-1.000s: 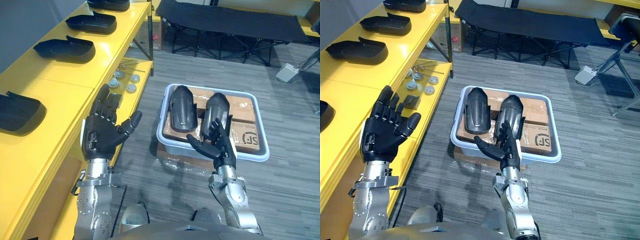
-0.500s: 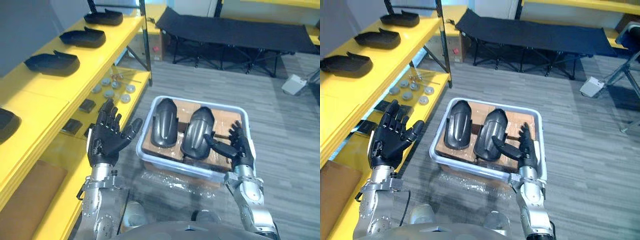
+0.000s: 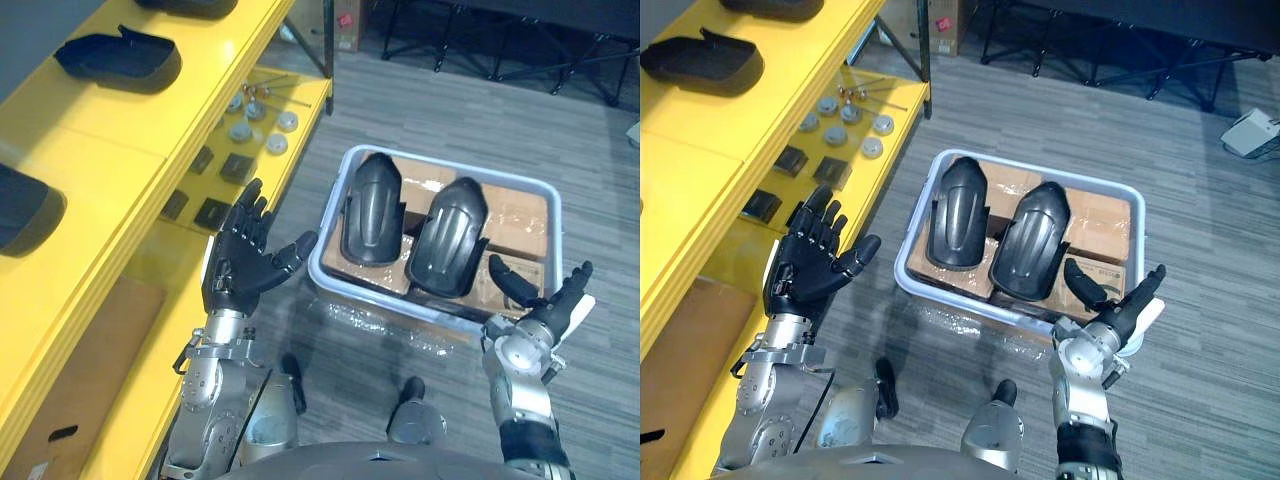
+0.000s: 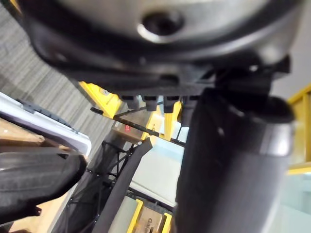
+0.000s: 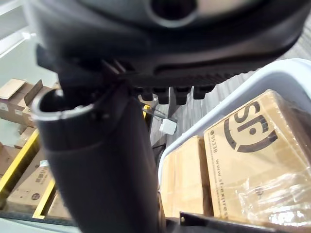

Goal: Walk over and take three plastic housings, then place them on the shelf

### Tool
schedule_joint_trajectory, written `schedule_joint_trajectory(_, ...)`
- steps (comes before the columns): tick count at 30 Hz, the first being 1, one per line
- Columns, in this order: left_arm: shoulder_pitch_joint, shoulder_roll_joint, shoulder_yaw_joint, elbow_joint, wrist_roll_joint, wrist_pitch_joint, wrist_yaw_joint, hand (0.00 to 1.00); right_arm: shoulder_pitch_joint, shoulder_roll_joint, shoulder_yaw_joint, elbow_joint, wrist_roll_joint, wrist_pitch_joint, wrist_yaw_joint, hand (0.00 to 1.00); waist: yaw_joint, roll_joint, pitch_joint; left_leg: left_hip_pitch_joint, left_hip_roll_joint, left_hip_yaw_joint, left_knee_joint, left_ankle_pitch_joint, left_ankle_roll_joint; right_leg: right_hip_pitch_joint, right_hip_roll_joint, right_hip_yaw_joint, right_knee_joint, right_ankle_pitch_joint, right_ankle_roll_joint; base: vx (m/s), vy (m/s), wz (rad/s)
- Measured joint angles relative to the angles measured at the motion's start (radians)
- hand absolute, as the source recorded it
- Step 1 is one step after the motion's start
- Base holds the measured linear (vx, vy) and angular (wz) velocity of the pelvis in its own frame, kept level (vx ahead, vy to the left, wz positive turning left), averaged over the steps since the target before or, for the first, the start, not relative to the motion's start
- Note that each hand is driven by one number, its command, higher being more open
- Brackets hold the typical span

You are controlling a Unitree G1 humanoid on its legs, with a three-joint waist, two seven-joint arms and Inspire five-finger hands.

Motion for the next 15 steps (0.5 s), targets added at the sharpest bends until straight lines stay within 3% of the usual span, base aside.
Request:
schedule_joint_trajectory(4,-0.037,-0.003,-0.012,0.001,0.0,0.0,0.014,1.0,-0.156,-0.109,-0.049,0.102,-0.004,0.029,-0.043,1.0,0.003,0.041,0.071,-0.058,-0.006,-0.022,-0.003,0.034,0.007,-0.042,0.002,-0.016,0.0,0.022,-0.001,-0.12,0.031,0.16)
schedule_joint_trajectory(9,-0.071,-0.001,-0.035,0.025,0.0,-0.003,0.038,1.0,-0.299,-0.209,-0.056,0.227,0.003,0.056,-0.047,1.0,0.011,0.049,0.092,-0.1,-0.01,-0.029,-0.022,0.071,0.01,-0.098,0.003,-0.021,0.021,0.024,-0.006,-0.04,0.003,0.04)
schedule_joint_trajectory(15,-0.129,-0.001,-0.088,0.091,0.003,-0.008,0.046,1.0,-0.468,-0.329,-0.023,0.418,0.017,0.052,0.041,1.0,0.032,0.072,0.136,-0.133,-0.014,-0.04,-0.034,0.094,0.016,-0.145,-0.002,-0.023,0.056,0.016,-0.019,-0.03,-0.004,0.05)
